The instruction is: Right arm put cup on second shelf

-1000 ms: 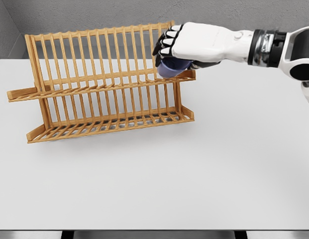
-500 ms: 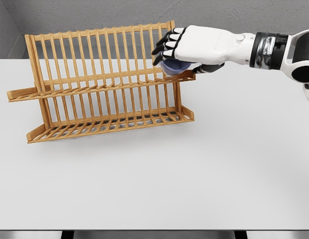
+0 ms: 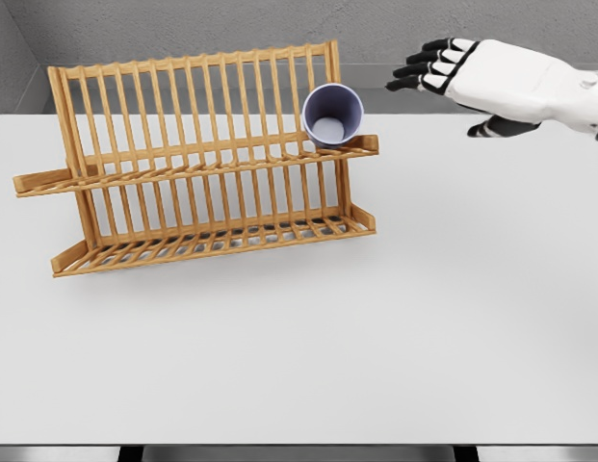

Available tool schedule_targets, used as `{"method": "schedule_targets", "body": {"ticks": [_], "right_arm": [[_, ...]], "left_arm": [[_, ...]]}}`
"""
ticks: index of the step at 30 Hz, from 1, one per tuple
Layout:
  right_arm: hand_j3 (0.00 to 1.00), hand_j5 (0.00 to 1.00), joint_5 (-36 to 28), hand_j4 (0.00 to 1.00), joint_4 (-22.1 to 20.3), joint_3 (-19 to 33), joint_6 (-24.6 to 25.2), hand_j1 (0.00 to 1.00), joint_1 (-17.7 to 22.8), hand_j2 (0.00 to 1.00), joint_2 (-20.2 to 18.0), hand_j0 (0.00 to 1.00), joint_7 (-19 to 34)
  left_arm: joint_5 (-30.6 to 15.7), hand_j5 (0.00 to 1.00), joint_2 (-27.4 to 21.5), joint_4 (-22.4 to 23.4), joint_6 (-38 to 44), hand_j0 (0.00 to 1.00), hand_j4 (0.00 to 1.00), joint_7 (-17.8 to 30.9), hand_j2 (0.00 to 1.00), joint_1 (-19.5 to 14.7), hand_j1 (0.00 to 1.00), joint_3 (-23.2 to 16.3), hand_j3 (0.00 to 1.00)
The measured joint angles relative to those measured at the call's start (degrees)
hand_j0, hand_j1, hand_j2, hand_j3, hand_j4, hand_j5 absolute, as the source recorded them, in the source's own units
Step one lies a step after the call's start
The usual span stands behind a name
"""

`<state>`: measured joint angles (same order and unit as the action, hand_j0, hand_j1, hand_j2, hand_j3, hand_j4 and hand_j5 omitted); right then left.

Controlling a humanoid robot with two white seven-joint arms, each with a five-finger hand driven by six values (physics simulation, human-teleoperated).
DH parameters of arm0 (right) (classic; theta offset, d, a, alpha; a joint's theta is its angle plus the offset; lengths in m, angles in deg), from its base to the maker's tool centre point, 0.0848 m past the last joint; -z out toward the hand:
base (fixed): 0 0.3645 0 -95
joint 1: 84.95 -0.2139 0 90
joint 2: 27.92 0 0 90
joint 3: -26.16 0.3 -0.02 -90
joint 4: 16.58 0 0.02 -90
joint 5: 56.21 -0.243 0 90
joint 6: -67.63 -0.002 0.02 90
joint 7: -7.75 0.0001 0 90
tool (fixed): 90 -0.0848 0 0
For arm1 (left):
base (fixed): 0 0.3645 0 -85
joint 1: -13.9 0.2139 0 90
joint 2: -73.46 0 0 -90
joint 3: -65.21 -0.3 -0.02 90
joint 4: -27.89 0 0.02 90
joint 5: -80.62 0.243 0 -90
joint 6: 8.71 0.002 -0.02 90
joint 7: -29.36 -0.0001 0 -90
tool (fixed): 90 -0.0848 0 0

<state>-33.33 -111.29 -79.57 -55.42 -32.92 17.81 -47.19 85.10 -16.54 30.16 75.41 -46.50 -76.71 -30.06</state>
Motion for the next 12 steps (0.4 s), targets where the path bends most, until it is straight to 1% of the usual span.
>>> {"method": "schedule_targets", "body": {"ticks": [2,4,6,7,9,12], "right_arm": [[1.00,1.00,-0.07,1.00,-0.57,7.87,-1.02,1.00,2.37,1.00,1.39,1.00,-0.02],[1.00,1.00,-0.11,1.00,-1.21,12.11,-1.55,1.00,6.94,1.00,2.38,1.00,-0.03],[1.00,1.00,-0.11,1.00,-1.99,14.30,-1.82,1.00,11.25,1.00,3.04,1.00,-0.04],[1.00,1.00,0.04,1.00,-2.57,14.90,-1.98,1.00,14.50,1.00,3.60,1.00,-0.01],[1.00,1.00,-0.01,1.00,-3.46,15.64,-2.06,1.00,16.35,1.00,4.88,1.00,-0.02],[1.00,1.00,-0.01,1.00,-4.04,16.38,-2.11,1.00,17.32,1.00,5.73,1.00,-0.02]], "left_arm": [[0.00,1.00,0.00,-0.01,0.00,1.00,1.00,0.00,1.00,0.00,1.00,0.00,1.00],[0.02,1.00,0.00,0.00,0.00,1.00,1.00,0.00,1.00,0.00,1.00,-0.02,1.00],[0.03,1.00,0.00,0.01,0.00,1.00,1.00,0.00,1.00,0.00,1.00,-0.01,1.00],[0.00,1.00,0.00,-0.01,0.00,1.00,1.00,0.00,1.00,0.00,1.00,0.01,1.00],[0.00,1.00,0.00,0.00,0.00,1.00,1.00,0.00,1.00,0.00,1.00,0.00,1.00],[-0.13,1.00,0.00,0.00,-0.04,1.00,1.00,0.01,1.00,0.00,1.00,0.00,1.00]]}}
